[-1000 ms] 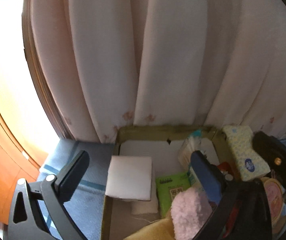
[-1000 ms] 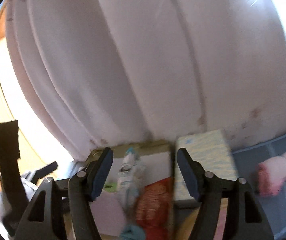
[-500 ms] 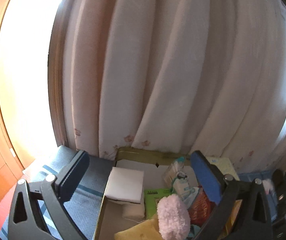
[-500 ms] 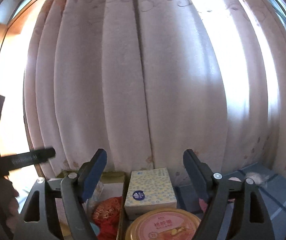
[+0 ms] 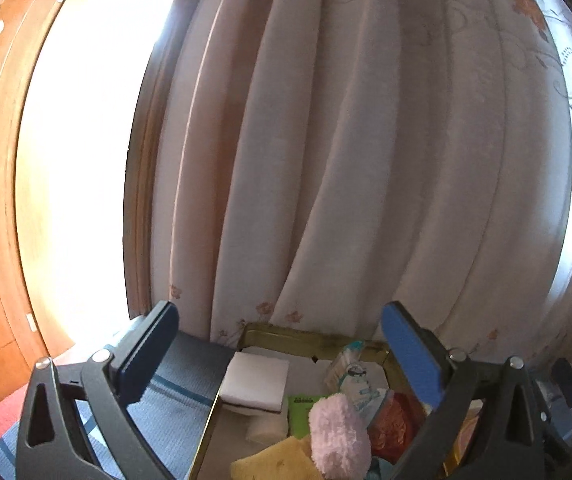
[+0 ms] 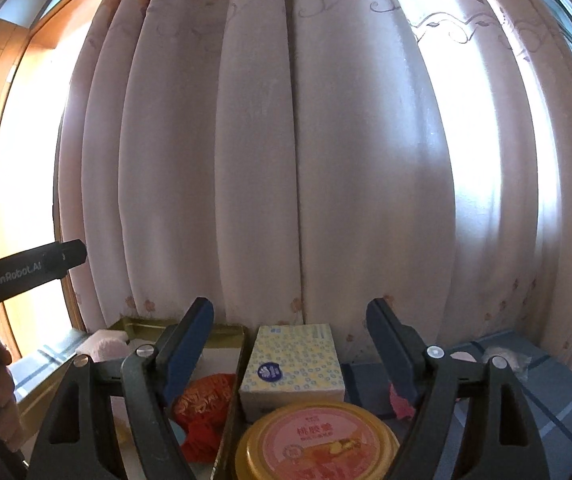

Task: Organize soft objects
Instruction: 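Move both open tools back toward the pink towel roll, then grasp the clear cotton bag with the right tool while the left tool grasps the pink-edged towel roll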

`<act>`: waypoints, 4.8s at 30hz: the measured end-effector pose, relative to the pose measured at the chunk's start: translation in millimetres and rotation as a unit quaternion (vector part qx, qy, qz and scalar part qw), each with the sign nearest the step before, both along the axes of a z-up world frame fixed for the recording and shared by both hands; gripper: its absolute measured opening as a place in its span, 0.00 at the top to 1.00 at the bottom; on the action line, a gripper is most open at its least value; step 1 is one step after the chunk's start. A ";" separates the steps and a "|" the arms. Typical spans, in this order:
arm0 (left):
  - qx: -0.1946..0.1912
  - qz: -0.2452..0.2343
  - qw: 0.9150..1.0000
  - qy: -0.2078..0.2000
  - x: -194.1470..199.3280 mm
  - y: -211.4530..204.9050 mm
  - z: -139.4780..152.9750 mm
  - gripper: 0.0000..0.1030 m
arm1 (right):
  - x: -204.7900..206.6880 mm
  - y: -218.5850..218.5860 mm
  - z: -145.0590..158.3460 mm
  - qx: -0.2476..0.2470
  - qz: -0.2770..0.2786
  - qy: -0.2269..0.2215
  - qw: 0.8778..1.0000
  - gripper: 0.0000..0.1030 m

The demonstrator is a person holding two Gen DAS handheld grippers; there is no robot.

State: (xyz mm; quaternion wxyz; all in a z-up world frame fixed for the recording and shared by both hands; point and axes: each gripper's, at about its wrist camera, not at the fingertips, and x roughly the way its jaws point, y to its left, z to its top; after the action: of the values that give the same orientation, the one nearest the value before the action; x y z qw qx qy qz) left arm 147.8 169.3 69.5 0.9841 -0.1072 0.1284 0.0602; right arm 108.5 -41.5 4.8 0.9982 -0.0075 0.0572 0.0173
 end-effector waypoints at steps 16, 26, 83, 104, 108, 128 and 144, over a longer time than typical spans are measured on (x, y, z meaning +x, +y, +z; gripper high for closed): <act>0.048 0.050 0.997 -0.046 -39.0 -23.5 -14.2 0.00 | -23.4 -33.6 -1.7 0.008 -0.013 0.006 1.000 0.22; 0.101 0.036 0.993 -0.047 -49.9 -51.5 -22.4 0.00 | -35.5 -56.3 2.5 0.011 -0.028 -0.007 1.000 0.22; 0.106 -0.196 0.969 0.105 -46.8 -266.8 -51.7 0.00 | 133.7 -278.5 -49.1 0.055 -0.052 0.351 0.933 0.28; 0.113 -0.181 0.967 0.138 27.1 -337.8 -23.9 0.00 | 56.1 -295.2 -0.8 0.083 -0.084 0.193 0.974 0.67; 0.106 -0.160 0.963 0.186 62.5 -354.9 -42.1 0.00 | 49.0 -300.7 6.0 0.068 -0.103 0.162 0.979 0.66; 0.065 -0.143 0.930 0.333 130.4 -358.3 -111.2 0.21 | 57.0 -314.6 3.3 0.096 -0.099 0.186 0.973 0.66; 0.118 -0.197 0.958 0.171 53.1 -341.5 -68.0 0.52 | 51.9 -298.5 4.8 0.049 -0.121 0.133 0.982 0.66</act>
State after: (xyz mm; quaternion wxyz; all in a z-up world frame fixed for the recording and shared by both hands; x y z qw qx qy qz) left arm 200.9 -172.2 1.5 0.9454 0.0485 0.3053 -0.1028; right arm 160.3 -340.0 9.6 0.9754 0.0509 0.1895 -0.1001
